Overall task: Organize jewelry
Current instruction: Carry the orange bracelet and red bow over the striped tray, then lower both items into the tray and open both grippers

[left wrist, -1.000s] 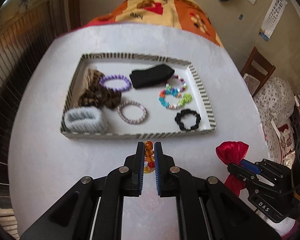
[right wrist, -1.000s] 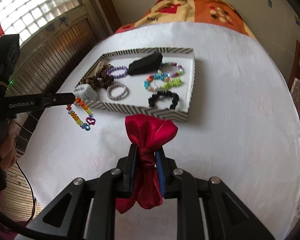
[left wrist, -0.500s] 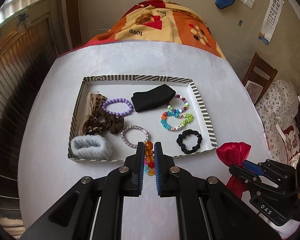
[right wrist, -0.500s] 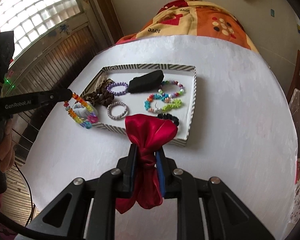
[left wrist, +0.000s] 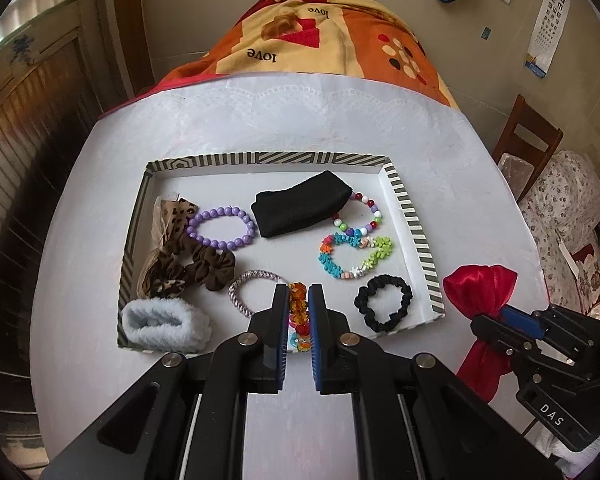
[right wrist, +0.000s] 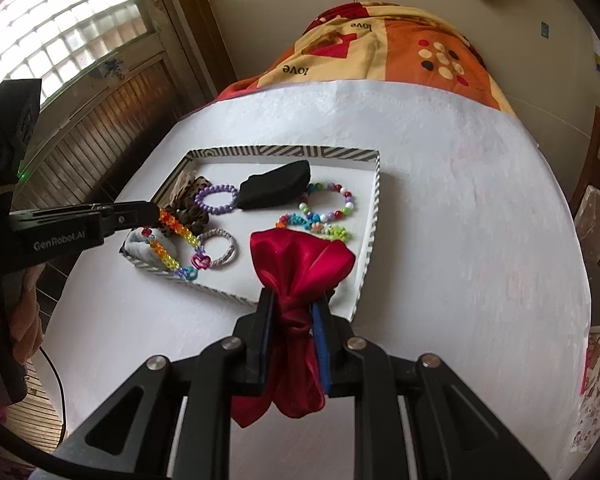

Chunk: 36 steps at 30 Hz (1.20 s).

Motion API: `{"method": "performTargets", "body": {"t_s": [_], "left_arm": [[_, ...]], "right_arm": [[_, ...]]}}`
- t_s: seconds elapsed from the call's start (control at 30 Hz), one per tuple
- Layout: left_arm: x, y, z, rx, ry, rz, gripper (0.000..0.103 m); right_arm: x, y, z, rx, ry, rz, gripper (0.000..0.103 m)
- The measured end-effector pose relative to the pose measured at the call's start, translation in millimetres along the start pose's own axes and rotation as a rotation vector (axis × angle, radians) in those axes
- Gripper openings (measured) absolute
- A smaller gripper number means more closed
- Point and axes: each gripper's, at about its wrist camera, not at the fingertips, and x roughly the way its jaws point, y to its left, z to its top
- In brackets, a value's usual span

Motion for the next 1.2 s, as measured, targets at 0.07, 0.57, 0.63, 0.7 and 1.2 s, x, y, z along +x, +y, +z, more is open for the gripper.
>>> {"method": "performTargets", "body": {"t_s": [0.07, 0.57, 0.63, 0.7, 1.2], "left_arm": [[7, -1, 4, 0.001, 0.010, 0.001, 0.002], [69, -14, 44, -0.030, 0.066, -0.025, 0.002], [79, -10, 46, -0.041, 0.077, -0.016, 0.002], [87, -3, 46, -0.055, 0.092, -0.003, 0.002], [110, 46, 27, -0.158, 0.141, 0.033, 0.002]], "right_arm": [[4, -3, 5, 0.003, 0.004, 0.000, 0.018], [35, -27, 40, 0.007, 0.031, -0.024, 0.018], [43, -30, 47, 0.010, 0.039, -0.022, 0.018], [52, -33, 54, 0.007, 0.045, -0.019, 0.018], [134, -49, 114, -0.016, 0.114, -0.029, 0.018]]}}
